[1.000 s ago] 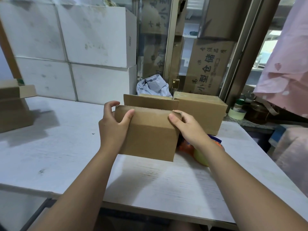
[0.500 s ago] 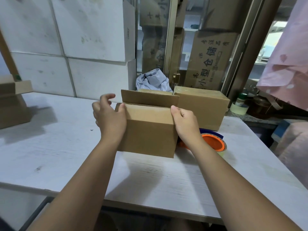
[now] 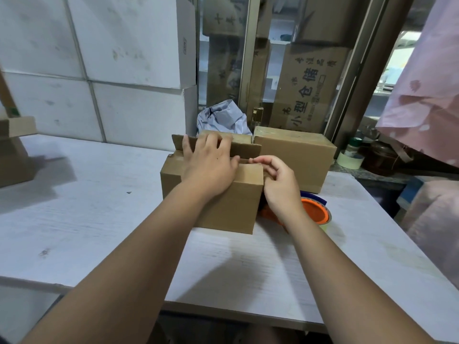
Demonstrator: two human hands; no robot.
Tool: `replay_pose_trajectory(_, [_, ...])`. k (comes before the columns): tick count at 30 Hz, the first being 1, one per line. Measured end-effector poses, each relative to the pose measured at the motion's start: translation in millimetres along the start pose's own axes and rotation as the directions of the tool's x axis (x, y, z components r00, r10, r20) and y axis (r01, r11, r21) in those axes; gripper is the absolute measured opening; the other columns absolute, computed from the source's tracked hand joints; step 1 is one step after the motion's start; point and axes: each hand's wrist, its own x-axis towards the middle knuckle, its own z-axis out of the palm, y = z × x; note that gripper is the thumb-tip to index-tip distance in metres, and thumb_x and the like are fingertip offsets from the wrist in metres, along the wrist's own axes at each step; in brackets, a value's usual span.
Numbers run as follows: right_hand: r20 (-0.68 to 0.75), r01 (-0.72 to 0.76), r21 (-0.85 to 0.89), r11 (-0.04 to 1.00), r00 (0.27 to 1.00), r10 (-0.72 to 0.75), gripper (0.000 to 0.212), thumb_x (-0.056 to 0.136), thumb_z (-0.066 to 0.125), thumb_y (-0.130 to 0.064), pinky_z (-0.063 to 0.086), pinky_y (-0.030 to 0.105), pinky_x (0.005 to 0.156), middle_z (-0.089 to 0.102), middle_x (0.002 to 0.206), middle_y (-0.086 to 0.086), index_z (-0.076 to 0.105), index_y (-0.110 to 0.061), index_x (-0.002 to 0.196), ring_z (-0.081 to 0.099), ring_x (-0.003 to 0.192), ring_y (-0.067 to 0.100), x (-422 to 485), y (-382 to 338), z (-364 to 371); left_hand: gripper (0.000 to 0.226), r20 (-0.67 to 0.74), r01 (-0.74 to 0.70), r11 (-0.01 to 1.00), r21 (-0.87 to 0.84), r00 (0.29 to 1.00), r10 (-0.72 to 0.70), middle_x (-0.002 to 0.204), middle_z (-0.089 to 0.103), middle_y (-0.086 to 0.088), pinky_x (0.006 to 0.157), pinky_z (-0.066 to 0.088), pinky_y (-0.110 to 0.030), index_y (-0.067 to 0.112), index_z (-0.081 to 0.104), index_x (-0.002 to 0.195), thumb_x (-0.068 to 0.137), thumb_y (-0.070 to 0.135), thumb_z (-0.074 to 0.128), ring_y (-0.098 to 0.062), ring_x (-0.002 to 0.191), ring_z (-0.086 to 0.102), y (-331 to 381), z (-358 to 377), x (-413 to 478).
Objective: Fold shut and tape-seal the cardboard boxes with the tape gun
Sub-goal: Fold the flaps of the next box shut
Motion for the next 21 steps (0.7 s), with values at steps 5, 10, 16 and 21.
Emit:
replay_pose_trajectory(5, [0.015,0.028,-0.139,0.990,1.000,-0.027,0.038,0.081,0.048,0.006,0.052,0.034,0.085,0.071,0.091,-0.013,0.067,-0.027,0.085,0.065,0.091,0.008,3.3,-2.4,-3.9,0.031,-0.042,0.034,0.999,-0.003,0.999,-0.034,0.126,0.052,-0.001,0.114,0.009,-0.049,0.024,0.053,0.119,0.098,0.040,0.036,-0.024,0.124,0.040,4.0,0.6,-7.0])
replay_pose_trajectory(10, [0.024,-0.033,0.022,0.999,0.999,0.033,0.025,0.080,0.044,-0.014,0.048,0.038,0.074,0.071,0.083,-0.014,0.063,-0.029,0.077,0.063,0.082,0.016,0.7,-4.5,-4.1,0.028,-0.029,0.040,0.997,-0.073,0.999,-0.042,0.117,0.061,-0.004,0.113,0.017,-0.041,0.019,0.054,0.117,0.097,0.035,0.043,-0.024,0.116,0.049,6.8,0.5,-3.5])
replay_pose_trajectory(16, [-0.005,0.095,-0.203,0.975,0.995,-0.098,0.016,0.088,0.062,-0.022,0.042,0.024,0.074,0.058,0.089,-0.012,0.047,-0.020,0.095,0.055,0.085,0.006,-1.1,-6.3,-6.3,0.026,-0.086,0.030,0.995,-0.094,0.996,-0.038,0.109,0.065,-0.003,0.098,0.031,-0.039,0.021,0.059,0.109,0.097,0.036,0.043,-0.024,0.106,0.053,4.4,3.6,-4.9])
replay_pose_trajectory(21, [0.018,0.074,-0.271,0.960,0.997,-0.071,0.009,0.090,0.057,-0.017,0.036,0.016,0.077,0.050,0.107,0.001,0.061,-0.025,0.092,0.052,0.089,0.007,6.8,-7.9,-3.1,0.021,-0.054,0.049,0.994,-0.101,0.997,-0.055,0.107,0.064,0.001,0.081,0.031,-0.034,0.026,0.058,0.099,0.098,0.036,0.040,-0.022,0.102,0.053,3.3,0.8,-7.9])
